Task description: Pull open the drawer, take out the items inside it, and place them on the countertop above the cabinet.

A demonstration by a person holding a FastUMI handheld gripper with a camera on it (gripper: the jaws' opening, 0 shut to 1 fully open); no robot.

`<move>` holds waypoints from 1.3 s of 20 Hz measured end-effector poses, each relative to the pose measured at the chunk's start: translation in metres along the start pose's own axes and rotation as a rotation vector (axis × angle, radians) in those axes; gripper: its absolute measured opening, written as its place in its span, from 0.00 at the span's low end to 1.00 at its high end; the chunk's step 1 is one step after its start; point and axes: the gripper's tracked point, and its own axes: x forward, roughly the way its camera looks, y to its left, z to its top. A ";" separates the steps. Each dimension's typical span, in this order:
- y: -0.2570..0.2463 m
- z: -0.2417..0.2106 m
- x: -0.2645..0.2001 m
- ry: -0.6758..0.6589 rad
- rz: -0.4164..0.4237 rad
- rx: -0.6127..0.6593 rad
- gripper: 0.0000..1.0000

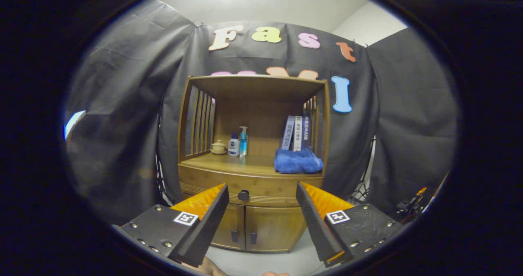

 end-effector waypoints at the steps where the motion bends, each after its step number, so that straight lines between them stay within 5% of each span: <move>1: 0.005 -0.008 0.018 0.011 0.006 -0.006 0.98; 10: 0.045 -0.091 0.158 0.122 0.024 -0.016 0.99; 15: 0.059 -0.137 0.203 0.195 0.024 -0.020 0.88; 22: 0.056 -0.160 0.231 0.245 -0.012 0.041 0.44; 26: 0.055 -0.163 0.221 0.304 -0.048 0.105 0.32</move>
